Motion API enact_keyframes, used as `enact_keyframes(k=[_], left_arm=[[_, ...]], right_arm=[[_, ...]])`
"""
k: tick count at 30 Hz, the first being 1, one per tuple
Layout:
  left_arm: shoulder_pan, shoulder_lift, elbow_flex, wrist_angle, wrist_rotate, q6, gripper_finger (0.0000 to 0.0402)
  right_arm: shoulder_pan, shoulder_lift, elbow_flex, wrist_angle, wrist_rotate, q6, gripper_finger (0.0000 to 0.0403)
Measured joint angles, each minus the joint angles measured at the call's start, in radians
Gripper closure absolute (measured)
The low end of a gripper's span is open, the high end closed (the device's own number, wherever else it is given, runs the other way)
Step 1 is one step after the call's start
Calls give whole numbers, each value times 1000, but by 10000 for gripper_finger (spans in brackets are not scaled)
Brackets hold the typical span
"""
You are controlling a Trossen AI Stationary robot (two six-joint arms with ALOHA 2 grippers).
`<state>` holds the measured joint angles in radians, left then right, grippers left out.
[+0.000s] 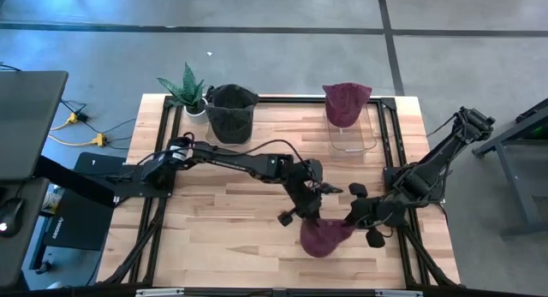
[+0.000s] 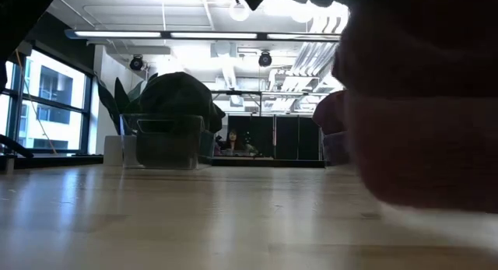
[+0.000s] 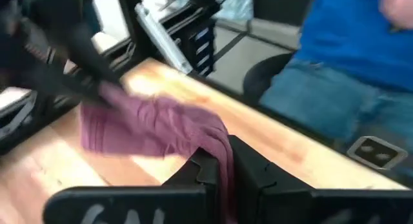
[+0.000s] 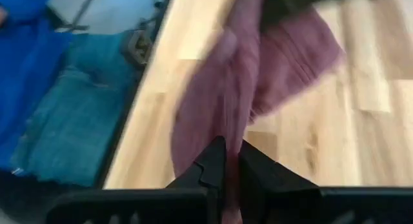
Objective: Pick & Place hat
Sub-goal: Put the red cap into the right transparent bin
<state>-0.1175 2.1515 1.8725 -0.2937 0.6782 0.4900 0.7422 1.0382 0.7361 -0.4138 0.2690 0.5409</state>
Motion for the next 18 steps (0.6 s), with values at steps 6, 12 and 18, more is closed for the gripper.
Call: enact_keyframes(k=[6, 12, 18], left_arm=[[31, -17, 0, -24, 143, -9, 396], [47, -24, 1, -14, 120, -50, 395], [46, -24, 1, -1, 86, -73, 394]], right_arm=[[-12, 0, 0, 3, -1, -3, 339], [-22, -22, 25, -17, -2, -54, 252], [4, -16, 36, 28, 156, -210, 215]])
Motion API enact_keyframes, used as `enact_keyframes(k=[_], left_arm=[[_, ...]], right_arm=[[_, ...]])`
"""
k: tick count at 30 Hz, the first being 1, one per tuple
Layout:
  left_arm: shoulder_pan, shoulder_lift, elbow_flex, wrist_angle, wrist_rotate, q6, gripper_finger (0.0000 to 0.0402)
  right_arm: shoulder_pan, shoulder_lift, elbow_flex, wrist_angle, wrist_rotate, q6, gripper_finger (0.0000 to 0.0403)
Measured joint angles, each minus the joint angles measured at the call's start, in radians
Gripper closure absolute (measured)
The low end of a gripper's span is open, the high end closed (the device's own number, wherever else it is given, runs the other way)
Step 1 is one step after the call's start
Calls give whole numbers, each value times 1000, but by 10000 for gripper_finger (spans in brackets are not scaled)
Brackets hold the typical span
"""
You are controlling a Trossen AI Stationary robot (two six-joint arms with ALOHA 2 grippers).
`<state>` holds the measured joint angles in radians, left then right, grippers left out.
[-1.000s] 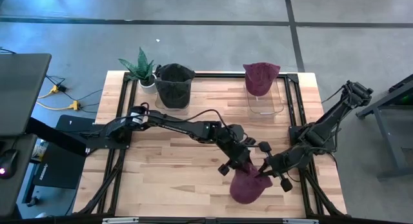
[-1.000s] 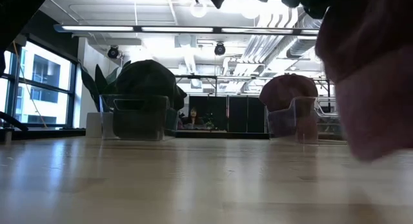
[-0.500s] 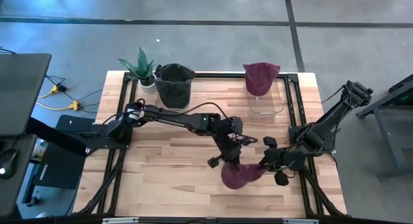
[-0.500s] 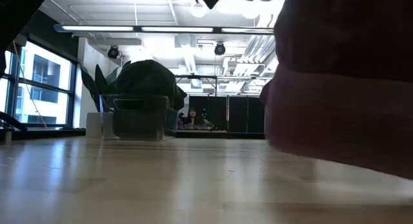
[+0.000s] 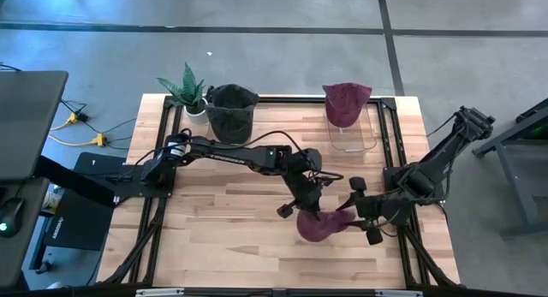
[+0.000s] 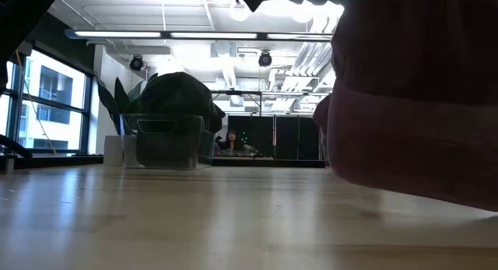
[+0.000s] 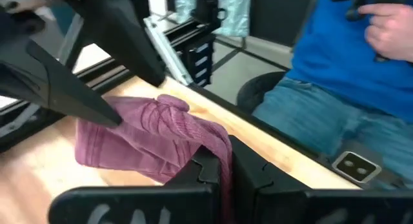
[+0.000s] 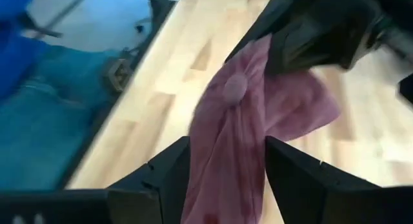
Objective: Pick & Place hat
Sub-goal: Put the red cap into the right transparent bin
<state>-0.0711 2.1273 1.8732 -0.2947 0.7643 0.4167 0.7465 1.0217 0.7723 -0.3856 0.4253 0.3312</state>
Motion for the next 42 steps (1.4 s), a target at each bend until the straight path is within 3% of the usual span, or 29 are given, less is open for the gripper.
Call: enact_keyframes(k=[2, 6, 13, 18, 21, 25, 29, 32, 36, 42], left_arm=[[0, 0, 0, 5, -30, -3, 394], [0, 0, 0, 4, -68, -13, 394], [0, 0, 0, 18, -94, -14, 394], [0, 2, 0, 64, 11, 25, 385], [-1, 2, 0, 115, 29, 28, 348], [-1, 2, 0, 175, -54, 25, 266], [-1, 2, 0, 192, -66, 24, 187], [-3, 2, 0, 155, -60, 42, 159], [-3, 2, 0, 89, 2, 115, 172], [0, 2, 0, 41, 167, 170, 277]], right_arm=[[-1, 19, -1, 4, 39, -36, 214], [0, 60, -3, 22, 19, -62, 242], [-1, 74, -3, 52, -75, -45, 390], [-12, 20, -3, 101, -122, -48, 387], [-34, -13, -3, 145, -175, -83, 397], [-78, -21, -3, 157, -206, -87, 391], [-110, -21, -3, 143, -208, -117, 399], [-114, -21, -3, 147, -192, -141, 393], [-114, -23, -3, 149, -195, -147, 394], [-102, -36, -3, 131, -237, -83, 392]])
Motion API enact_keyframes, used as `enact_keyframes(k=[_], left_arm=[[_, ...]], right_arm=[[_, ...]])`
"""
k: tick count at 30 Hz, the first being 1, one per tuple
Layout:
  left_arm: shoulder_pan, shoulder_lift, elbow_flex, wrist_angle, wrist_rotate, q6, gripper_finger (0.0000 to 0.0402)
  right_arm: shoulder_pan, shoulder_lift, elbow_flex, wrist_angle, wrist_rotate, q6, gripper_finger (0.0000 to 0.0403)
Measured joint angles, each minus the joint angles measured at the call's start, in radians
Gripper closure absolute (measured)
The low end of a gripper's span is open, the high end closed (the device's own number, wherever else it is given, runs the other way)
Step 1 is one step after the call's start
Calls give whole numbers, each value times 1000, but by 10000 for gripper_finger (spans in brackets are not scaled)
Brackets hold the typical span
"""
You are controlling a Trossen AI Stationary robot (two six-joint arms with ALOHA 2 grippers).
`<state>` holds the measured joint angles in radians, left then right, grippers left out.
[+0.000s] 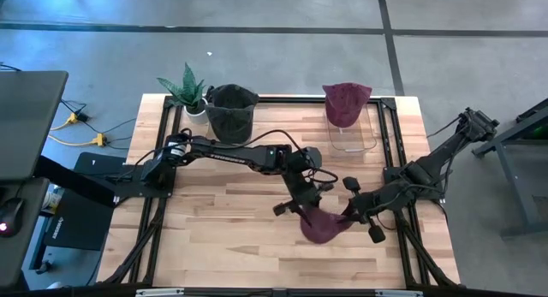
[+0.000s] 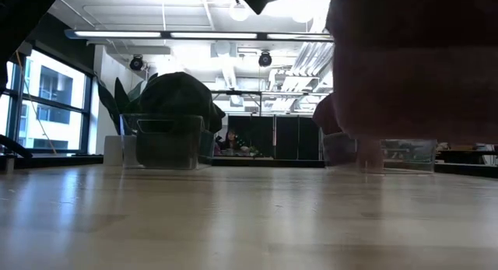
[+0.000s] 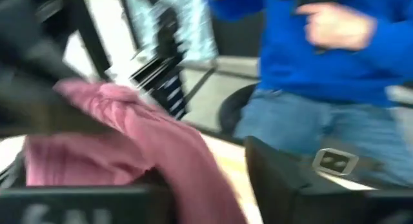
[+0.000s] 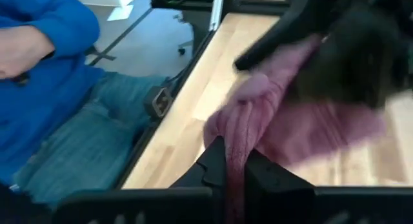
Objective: Pick & Place hat
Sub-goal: Put the red cap into the right transparent bin
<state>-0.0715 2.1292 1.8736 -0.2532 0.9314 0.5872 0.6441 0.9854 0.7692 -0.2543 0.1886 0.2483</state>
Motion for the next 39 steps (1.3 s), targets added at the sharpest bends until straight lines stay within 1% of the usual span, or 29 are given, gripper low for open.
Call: enact_keyframes(k=[2, 4, 5, 6, 8, 10, 13, 15, 17, 19, 21, 23, 25, 29, 32, 35, 39], left_arm=[[0, 0, 0, -1, 78, 12, 324], [5, 0, 0, -3, 131, 11, 371], [6, 0, 0, -3, 149, 11, 386], [8, 0, 0, -6, 167, 10, 392], [14, 0, 0, -7, 182, 2, 385], [17, 0, 0, -4, 178, -12, 381], [23, 0, 0, -4, 163, -15, 392], [29, 0, 0, -3, 125, -22, 398], [33, 0, 0, -2, 70, -49, 396], [34, 0, 0, -1, 30, -68, 395], [39, 0, 0, -3, -2, -72, 397], [39, 0, 0, -5, -23, -74, 399], [40, 0, 0, -4, -43, -86, 400], [40, 0, 0, -4, -82, -94, 400], [40, 0, 0, -4, -98, -94, 400], [40, 0, 0, -5, -125, -95, 400], [40, 0, 0, -5, -153, -98, 399]], right_arm=[[0, 3, 0, -5, -35, 19, 382], [0, 9, 0, -6, -52, 23, 368], [0, 13, 0, -6, -62, 26, 358], [0, 15, 0, -6, -76, 39, 345], [-4, 16, 0, -8, -119, 75, 314], [-10, 15, 0, -7, -148, 108, 275], [-10, 15, 0, 33, -165, 119, 212], [-9, 15, 0, 78, -112, 153, 176], [-9, 15, 0, 93, -7, 176, 152], [-10, 15, 0, 71, 114, 200, 142], [-10, 15, 6, 10, 202, 230, 141], [-10, 15, 15, -54, 231, 249, 141], [-17, 15, 15, -80, 233, 249, 143], [-38, 19, 8, -77, 225, 249, 144], [-53, 38, 2, -79, 209, 244, 158], [-63, 60, 2, -69, 173, 243, 202], [-64, 67, 2, -71, 136, 247, 297]])
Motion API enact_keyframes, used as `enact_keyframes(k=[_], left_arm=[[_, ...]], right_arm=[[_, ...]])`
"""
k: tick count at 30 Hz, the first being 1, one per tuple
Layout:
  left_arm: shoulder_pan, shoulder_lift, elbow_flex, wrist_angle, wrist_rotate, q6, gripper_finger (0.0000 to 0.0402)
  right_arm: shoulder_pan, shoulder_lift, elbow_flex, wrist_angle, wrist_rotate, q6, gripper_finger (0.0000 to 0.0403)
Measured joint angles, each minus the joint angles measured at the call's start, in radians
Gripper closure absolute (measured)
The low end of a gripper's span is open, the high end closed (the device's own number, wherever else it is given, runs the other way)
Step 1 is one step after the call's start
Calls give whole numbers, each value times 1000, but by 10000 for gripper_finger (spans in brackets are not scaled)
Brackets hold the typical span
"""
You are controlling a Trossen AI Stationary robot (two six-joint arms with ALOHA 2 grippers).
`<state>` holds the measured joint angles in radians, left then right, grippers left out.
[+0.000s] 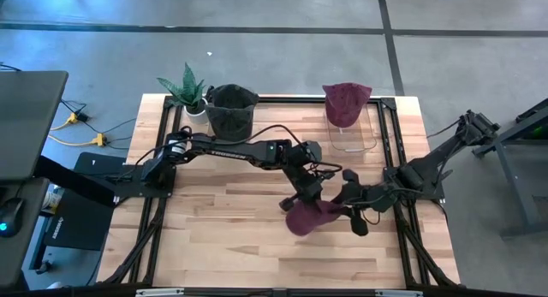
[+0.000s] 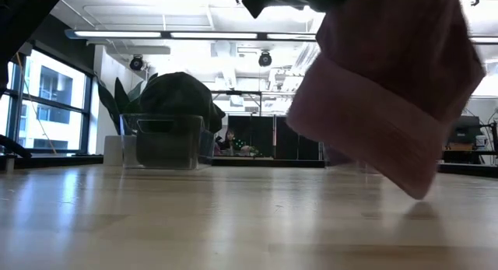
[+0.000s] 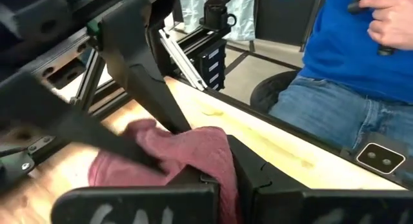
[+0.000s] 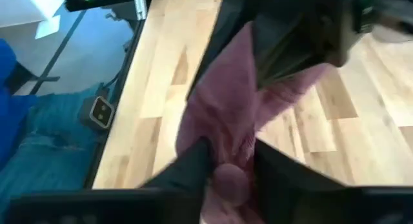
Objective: Pick & Place hat
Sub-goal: Put the red cap into the right transparent bin
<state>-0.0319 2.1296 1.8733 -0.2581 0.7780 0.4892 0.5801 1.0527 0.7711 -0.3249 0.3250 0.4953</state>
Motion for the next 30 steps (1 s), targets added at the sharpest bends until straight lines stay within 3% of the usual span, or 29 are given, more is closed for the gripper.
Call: enact_keyframes(k=[3, 9, 13, 17, 19, 25, 30], left_arm=[[-1, 0, 0, 1, -11, -5, 397], [13, 1, 13, -74, 29, 0, 337], [52, -20, 136, -408, 5, -1, 270], [87, -27, 329, -861, -193, 17, 226], [95, -24, 390, -1020, -245, 32, 220], [54, -75, 399, -1084, -243, 49, 229], [8, -90, 397, -1067, -90, 82, 241]], right_arm=[[0, 0, 0, 2, -56, -5, 368], [1, -1, 16, -35, -164, 29, 355], [-19, -1, 122, -190, -171, 3, 368], [-59, -2, 271, -415, -132, -53, 369], [-86, -3, 353, -547, -82, -80, 369], [-208, -3, 539, -811, 29, -215, 369], [-364, -3, 616, -829, 86, -460, 369]])
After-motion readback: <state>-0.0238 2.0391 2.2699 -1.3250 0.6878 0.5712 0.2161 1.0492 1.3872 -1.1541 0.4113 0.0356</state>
